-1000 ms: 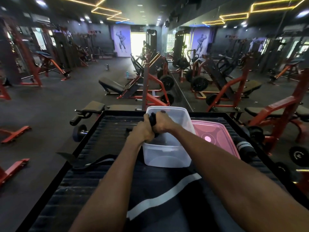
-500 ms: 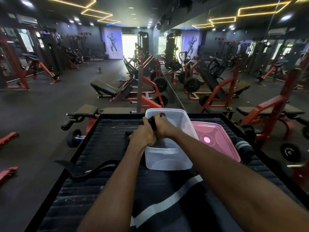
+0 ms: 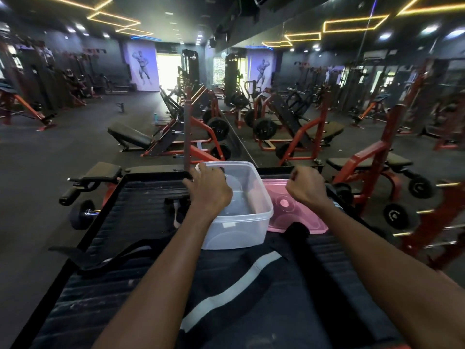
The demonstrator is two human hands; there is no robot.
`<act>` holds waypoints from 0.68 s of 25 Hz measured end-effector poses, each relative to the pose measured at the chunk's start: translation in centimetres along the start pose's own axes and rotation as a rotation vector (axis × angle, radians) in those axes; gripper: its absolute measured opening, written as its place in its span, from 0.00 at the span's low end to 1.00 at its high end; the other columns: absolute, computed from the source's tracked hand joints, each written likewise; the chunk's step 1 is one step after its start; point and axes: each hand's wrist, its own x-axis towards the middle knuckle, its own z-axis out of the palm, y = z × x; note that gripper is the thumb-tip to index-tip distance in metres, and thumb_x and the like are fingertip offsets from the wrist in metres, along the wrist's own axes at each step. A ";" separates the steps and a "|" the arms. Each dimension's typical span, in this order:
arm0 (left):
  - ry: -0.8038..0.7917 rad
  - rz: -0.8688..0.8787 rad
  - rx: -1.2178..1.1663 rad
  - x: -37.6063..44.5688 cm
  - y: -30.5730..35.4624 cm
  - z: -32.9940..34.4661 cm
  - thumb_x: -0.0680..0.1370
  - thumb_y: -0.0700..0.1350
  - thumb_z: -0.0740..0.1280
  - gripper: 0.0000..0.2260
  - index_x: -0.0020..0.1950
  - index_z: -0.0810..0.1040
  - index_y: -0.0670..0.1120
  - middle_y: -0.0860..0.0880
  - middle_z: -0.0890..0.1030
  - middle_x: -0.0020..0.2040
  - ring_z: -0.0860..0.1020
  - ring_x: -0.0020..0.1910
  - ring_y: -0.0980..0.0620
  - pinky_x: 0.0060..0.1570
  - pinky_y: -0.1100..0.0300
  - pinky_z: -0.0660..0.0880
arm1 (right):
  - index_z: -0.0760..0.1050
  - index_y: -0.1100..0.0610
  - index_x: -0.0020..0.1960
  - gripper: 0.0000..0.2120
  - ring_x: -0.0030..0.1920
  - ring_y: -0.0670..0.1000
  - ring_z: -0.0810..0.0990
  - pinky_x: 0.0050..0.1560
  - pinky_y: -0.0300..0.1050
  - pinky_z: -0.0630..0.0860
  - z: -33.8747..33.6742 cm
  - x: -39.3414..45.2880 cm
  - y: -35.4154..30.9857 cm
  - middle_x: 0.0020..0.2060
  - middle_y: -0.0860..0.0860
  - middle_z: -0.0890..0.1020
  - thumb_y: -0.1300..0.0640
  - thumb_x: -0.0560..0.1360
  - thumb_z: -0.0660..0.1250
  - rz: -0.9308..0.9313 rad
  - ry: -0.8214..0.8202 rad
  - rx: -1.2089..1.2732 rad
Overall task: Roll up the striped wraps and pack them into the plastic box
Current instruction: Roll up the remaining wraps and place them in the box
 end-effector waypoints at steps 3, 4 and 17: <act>-0.055 0.089 0.023 -0.5 3.1 0.1 0.79 0.44 0.62 0.17 0.67 0.75 0.43 0.39 0.69 0.70 0.65 0.72 0.35 0.71 0.34 0.60 | 0.75 0.54 0.59 0.20 0.65 0.67 0.71 0.63 0.62 0.69 -0.6 -0.6 4.5 0.63 0.60 0.74 0.49 0.69 0.65 0.180 -0.240 -0.319; -0.081 0.109 0.031 -0.7 4.0 0.3 0.80 0.44 0.62 0.17 0.68 0.75 0.43 0.39 0.70 0.70 0.66 0.72 0.35 0.71 0.34 0.59 | 0.74 0.53 0.62 0.23 0.67 0.67 0.69 0.64 0.63 0.67 -0.7 -0.8 5.7 0.66 0.61 0.72 0.46 0.69 0.66 0.223 -0.295 -0.374; 0.054 0.210 -0.128 -2.4 6.2 1.4 0.79 0.41 0.67 0.10 0.58 0.83 0.45 0.43 0.83 0.57 0.80 0.57 0.42 0.66 0.40 0.73 | 0.80 0.61 0.52 0.21 0.45 0.61 0.82 0.27 0.48 0.79 -1.6 -0.9 11.0 0.51 0.64 0.81 0.58 0.59 0.71 0.583 -0.288 0.402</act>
